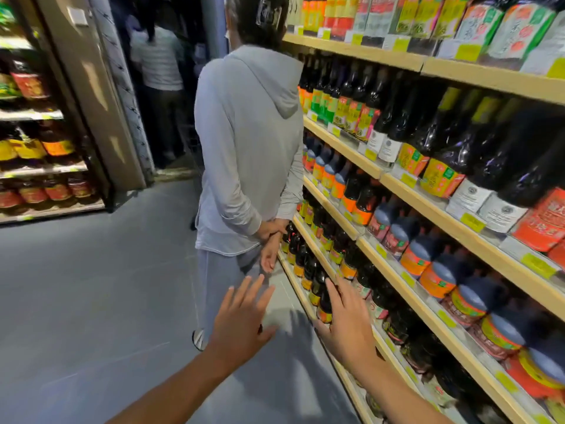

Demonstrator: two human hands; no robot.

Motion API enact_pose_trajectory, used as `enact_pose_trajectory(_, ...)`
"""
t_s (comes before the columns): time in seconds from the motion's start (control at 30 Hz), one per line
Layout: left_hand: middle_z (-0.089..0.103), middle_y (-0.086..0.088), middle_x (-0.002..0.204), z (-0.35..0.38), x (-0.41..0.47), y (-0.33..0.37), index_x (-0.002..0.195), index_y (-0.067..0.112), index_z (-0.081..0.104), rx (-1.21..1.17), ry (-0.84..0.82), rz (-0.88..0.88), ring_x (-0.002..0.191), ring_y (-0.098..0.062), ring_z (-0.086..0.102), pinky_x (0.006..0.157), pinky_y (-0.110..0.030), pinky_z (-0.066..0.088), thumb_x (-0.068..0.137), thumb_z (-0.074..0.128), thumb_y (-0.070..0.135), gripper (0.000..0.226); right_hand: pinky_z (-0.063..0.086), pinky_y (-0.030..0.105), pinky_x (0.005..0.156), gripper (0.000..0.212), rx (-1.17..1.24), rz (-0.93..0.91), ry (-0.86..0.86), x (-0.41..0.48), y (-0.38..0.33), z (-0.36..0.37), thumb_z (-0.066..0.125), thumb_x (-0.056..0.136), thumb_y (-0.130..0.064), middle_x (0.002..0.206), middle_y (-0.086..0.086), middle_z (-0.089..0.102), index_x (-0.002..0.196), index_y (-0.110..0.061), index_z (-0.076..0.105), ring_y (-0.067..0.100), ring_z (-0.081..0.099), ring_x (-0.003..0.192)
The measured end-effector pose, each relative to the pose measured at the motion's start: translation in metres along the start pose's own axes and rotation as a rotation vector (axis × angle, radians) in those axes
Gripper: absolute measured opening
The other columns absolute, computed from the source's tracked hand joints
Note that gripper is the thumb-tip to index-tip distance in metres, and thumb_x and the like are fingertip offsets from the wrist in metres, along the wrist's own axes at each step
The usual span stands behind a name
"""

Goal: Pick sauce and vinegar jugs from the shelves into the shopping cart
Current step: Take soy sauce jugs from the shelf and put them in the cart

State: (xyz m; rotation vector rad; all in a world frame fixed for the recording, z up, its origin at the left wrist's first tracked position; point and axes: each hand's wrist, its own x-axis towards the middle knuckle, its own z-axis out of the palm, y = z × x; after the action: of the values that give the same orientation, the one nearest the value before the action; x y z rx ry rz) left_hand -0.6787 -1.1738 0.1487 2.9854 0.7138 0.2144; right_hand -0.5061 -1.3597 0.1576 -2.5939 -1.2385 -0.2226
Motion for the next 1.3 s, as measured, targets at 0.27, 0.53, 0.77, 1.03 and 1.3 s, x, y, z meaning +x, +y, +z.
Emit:
enact_pose_trajectory(0.27, 0.012, -0.001, 0.169, 0.003, 0.052, -0.007, 0.157, 0.035, 0.002, -0.033, 0.018, 0.026, 0.157, -0.026, 0.002, 0.126, -0.044, 0.008, 0.088, 0.044, 0.069, 0.088, 0.027, 0.047, 0.123, 0.087, 0.099, -0.016, -0.051, 0.071, -0.003, 0.016, 0.065, 0.089, -0.051, 0.167, -0.001, 0.021, 0.161, -0.021, 0.024, 0.021, 0.022, 0.154)
enact_pose_trajectory(0.53, 0.0, 0.0, 0.171, 0.006, 0.114, -0.015, 0.157, 0.034, -0.007, -0.062, 0.035, 0.051, 0.157, -0.023, 0.0, 0.125, -0.049, 0.017, 0.09, 0.039, 0.067, 0.088, 0.039, 0.046, 0.114, 0.087, 0.119, -0.034, -0.039, 0.127, 0.009, 0.037, 0.071, 0.083, -0.052, 0.159, 0.003, 0.036, 0.156, -0.018, 0.037, 0.025, 0.04, 0.143)
enact_pose_trajectory(0.77, 0.003, 0.007, 0.17, -0.002, 0.144, -0.026, 0.158, 0.033, 0.016, -0.117, 0.026, 0.038, 0.156, -0.018, 0.003, 0.125, -0.043, 0.014, 0.091, 0.037, 0.068, 0.079, 0.037, 0.046, 0.117, 0.079, 0.127, -0.094, -0.094, 0.15, 0.009, 0.064, 0.066, 0.086, -0.05, 0.159, 0.003, 0.038, 0.154, -0.021, 0.039, 0.025, 0.039, 0.146)
enact_pose_trajectory(1.03, 0.059, 0.002, 0.141, 0.011, 0.094, -0.13, 0.139, 0.026, 0.049, -0.049, -0.056, -0.138, 0.125, -0.02, 0.062, 0.093, -0.033, 0.057, 0.072, 0.055, 0.069, 0.08, 0.053, 0.035, 0.101, 0.078, 0.251, -0.345, -0.314, 0.16, -0.097, 0.129, 0.059, 0.078, -0.057, 0.146, -0.001, 0.051, 0.147, -0.023, 0.048, 0.02, 0.054, 0.132)
enact_pose_trajectory(1.3, 0.05, -0.001, 0.151, 0.011, 0.026, -0.321, 0.144, 0.026, 0.047, -0.018, -0.07, -0.49, 0.136, -0.026, 0.053, 0.103, -0.041, 0.05, 0.077, 0.052, 0.068, 0.079, 0.037, 0.031, 0.113, 0.076, 0.316, -0.558, -0.405, 0.213, -0.301, 0.166, 0.042, 0.084, -0.054, 0.156, -0.001, 0.041, 0.151, -0.019, 0.044, 0.017, 0.04, 0.144)
